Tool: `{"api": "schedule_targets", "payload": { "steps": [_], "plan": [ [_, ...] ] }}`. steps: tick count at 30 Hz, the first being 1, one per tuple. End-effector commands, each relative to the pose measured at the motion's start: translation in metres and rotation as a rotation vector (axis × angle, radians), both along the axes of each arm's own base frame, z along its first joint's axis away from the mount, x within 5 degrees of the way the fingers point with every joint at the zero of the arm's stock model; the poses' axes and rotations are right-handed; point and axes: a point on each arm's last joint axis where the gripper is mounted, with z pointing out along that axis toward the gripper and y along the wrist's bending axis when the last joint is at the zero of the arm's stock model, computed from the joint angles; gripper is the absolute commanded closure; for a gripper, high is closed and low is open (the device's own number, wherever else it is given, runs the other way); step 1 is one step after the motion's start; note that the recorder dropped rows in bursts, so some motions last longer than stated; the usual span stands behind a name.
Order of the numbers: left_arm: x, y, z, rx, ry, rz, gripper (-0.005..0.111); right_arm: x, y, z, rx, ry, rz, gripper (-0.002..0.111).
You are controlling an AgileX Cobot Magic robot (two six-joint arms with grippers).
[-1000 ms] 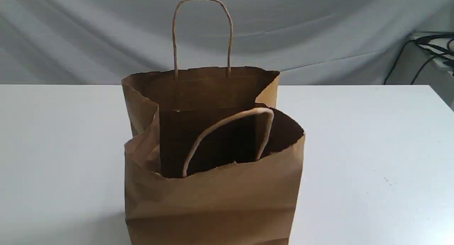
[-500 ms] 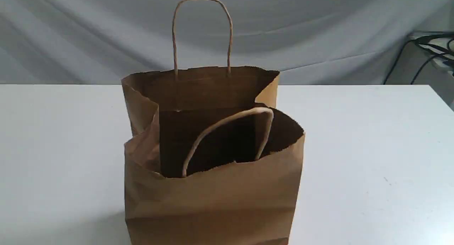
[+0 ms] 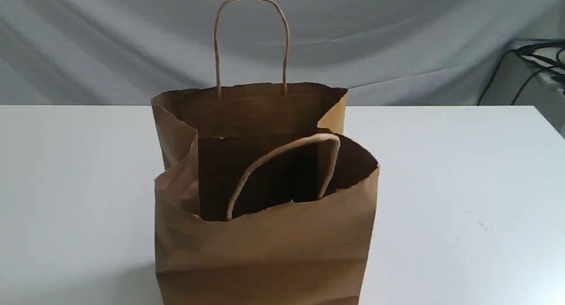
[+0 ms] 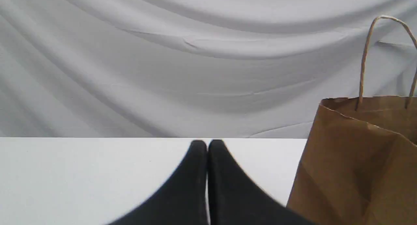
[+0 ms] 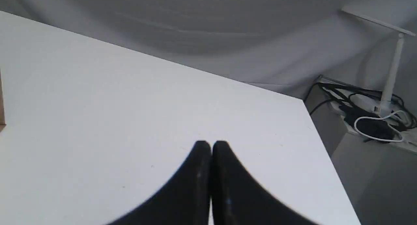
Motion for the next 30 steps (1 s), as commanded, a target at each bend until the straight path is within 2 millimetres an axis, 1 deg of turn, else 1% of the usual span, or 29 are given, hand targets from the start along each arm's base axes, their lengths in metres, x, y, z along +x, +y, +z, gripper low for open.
{"api": "schedule_targets", "payload": {
  "steps": [1, 12, 14, 17, 20, 22, 25, 30],
  "plan": [
    [0.0, 0.0, -0.001, -0.023, -0.001, 0.006, 0.107, 0.0, 0.0, -0.001, 0.007, 0.0, -0.003, 0.108],
    [0.0, 0.0, -0.001, -0.024, -0.001, 0.006, 0.107, 0.0, 0.0, -0.001, 0.01, 0.0, -0.004, 0.108],
    [0.0, 0.001, -0.001, -0.062, 0.006, 0.008, 0.107, 0.0, 0.0, -0.001, 0.01, 0.0, -0.004, 0.108],
    [0.0, 0.002, -0.004, -0.042, 0.023, 0.021, 0.107, 0.0, 0.0, -0.001, 0.01, 0.0, -0.004, 0.108],
    [0.002, 0.008, -0.017, -0.071, 0.02, 0.096, 0.107, 0.0, 0.0, -0.001, 0.01, 0.0, -0.004, 0.108],
    [0.003, 0.012, -0.027, -0.104, -0.036, 0.132, 0.107, 0.0, 0.0, -0.001, 0.01, 0.0, -0.004, 0.108],
    [0.002, 0.009, -0.037, -0.029, -0.105, 0.104, 0.107, 0.0, 0.0, -0.001, 0.01, 0.0, -0.004, 0.108],
    [-0.002, 0.009, -0.053, 0.034, -0.089, 0.098, 0.107, 0.0, 0.0, -0.001, 0.01, 0.0, -0.004, 0.108]
  ]
}}
